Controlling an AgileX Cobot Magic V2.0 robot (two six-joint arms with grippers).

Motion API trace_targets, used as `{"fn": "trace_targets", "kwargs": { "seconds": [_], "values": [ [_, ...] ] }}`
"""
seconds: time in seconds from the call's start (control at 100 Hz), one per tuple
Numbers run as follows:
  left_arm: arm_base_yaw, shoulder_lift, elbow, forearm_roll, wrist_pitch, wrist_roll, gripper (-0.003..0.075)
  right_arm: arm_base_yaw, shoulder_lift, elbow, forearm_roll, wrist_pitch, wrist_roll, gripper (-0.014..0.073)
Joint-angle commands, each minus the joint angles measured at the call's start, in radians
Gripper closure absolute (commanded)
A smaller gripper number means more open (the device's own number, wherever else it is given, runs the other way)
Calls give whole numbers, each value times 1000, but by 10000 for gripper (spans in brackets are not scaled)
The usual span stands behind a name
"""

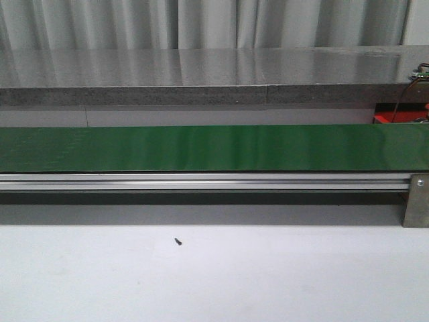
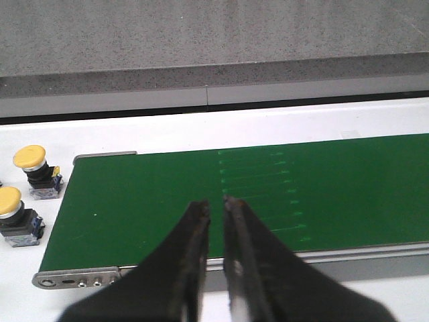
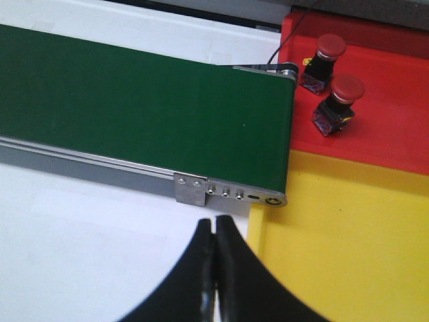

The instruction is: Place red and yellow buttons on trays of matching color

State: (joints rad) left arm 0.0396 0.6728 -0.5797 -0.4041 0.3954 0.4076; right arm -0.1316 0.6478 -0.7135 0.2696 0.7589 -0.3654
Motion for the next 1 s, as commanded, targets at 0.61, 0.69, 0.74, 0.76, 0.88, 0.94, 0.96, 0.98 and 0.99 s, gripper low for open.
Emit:
{"fn": "trace_targets", "kwargs": {
  "seconds": [0.61, 0.69, 0.74, 0.76, 0.88, 0.94, 0.96, 0.98, 0.99],
  "values": [
    [229, 145, -228, 29, -69, -76, 101, -2, -3, -20, 19, -54, -3, 662],
    [253, 201, -296, 121, -70, -163, 101, -2, -3, -20, 19, -54, -3, 662],
    [265, 253, -339, 192, -56, -230, 101, -2, -3, -20, 19, -54, -3, 662],
    [271, 267, -358, 208, -44, -244, 101, -2, -3, -20, 19, -54, -3, 662],
    [330, 411, -483, 288, 98, -292, 101, -2, -3, -20, 19, -54, -3, 662],
    [370, 480, -548, 314, 188, -292, 101, -2, -3, -20, 19, -54, -3, 662],
    [386, 505, -562, 324, 220, -292, 101, -2, -3, -20, 19, -54, -3, 662],
    [402, 530, -582, 333, 251, -294, 101, -2, -3, -20, 19, -54, -3, 662],
    [419, 555, -601, 343, 278, -295, 101, -2, -3, -20, 19, -54, -3, 662]
  ]
}}
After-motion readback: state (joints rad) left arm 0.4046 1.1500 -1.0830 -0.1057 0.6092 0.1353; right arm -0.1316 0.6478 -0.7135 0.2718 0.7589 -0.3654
